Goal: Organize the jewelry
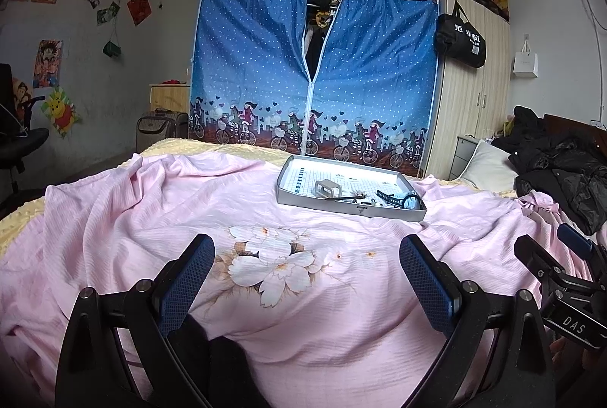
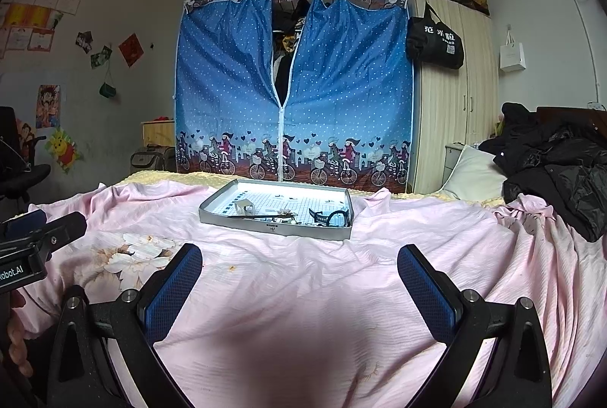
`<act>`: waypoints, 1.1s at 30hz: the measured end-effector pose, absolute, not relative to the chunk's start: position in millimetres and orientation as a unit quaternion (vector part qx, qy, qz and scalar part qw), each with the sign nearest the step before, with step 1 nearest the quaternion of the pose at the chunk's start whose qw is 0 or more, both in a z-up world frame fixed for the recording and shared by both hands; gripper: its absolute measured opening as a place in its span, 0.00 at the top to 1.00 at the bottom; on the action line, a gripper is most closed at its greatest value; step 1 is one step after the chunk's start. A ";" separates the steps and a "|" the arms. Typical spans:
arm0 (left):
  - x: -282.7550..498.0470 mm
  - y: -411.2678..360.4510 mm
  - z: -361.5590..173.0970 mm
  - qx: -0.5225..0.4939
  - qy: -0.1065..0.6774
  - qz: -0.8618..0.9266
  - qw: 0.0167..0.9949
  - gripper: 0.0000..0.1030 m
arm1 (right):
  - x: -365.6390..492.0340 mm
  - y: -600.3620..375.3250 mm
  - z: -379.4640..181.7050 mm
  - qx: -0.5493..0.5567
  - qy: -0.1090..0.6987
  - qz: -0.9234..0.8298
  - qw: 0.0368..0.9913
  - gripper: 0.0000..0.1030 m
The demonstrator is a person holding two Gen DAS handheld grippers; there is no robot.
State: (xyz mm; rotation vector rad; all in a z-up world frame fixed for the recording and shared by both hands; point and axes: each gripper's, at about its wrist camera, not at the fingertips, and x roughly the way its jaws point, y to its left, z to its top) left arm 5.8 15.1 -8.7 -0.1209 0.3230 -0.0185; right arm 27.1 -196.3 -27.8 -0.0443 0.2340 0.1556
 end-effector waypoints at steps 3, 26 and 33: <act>6.4 15.6 -9.0 -0.061 0.161 -0.009 0.985 0.07 | 28.5 -196.1 -26.0 -0.022 0.116 0.077 0.990 0.00; 6.9 16.4 -13.1 -0.064 0.164 -0.004 0.984 0.07 | 29.0 -195.8 -27.9 -0.025 0.119 0.080 0.989 0.00; 15.2 12.2 -12.0 -0.048 0.201 0.020 0.978 0.07 | 29.1 -196.0 -27.5 -0.026 0.119 0.079 0.989 0.00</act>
